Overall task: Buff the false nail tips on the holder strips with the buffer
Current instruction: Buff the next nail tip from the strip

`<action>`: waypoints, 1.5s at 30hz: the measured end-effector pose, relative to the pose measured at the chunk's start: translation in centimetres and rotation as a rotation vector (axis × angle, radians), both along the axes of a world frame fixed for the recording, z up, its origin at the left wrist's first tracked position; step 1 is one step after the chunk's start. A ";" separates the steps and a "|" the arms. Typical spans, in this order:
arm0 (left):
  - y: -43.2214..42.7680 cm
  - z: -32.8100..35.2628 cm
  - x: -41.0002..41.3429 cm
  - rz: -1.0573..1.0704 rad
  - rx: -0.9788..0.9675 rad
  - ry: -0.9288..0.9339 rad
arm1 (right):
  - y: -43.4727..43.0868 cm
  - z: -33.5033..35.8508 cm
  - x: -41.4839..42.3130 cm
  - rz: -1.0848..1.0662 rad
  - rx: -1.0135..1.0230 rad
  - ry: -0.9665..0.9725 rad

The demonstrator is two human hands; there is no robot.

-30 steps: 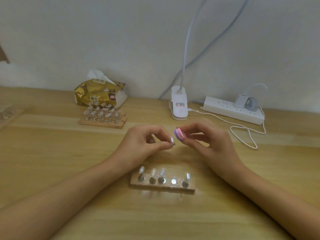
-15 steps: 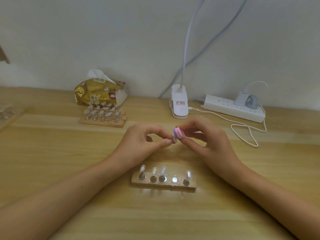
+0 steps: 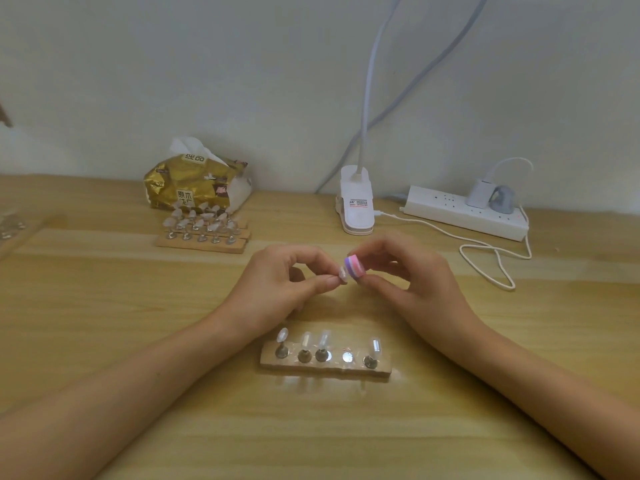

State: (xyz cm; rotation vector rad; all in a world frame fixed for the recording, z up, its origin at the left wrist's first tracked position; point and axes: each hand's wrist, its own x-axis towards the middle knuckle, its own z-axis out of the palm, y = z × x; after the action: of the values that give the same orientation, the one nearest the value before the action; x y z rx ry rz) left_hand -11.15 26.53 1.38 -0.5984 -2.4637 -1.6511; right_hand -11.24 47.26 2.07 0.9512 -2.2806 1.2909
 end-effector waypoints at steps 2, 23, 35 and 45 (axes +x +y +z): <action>0.1 0.0 0.0 -0.007 0.004 0.001 | -0.1 0.3 0.1 0.007 -0.018 0.082; 0.2 0.2 0.1 -0.004 -0.033 -0.003 | 0.6 0.3 0.0 -0.017 0.119 0.142; 0.1 0.2 0.2 -0.001 -0.059 -0.010 | 0.7 0.1 -0.2 -0.028 0.223 0.171; 0.1 0.2 0.2 -0.038 -0.055 -0.017 | 0.5 0.6 0.0 -0.030 0.145 0.225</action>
State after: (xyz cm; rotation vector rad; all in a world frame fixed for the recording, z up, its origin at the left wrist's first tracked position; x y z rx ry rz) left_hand -10.99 26.62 1.59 -0.6449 -2.5324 -1.6130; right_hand -11.27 47.73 2.71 1.0491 -2.2254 0.9626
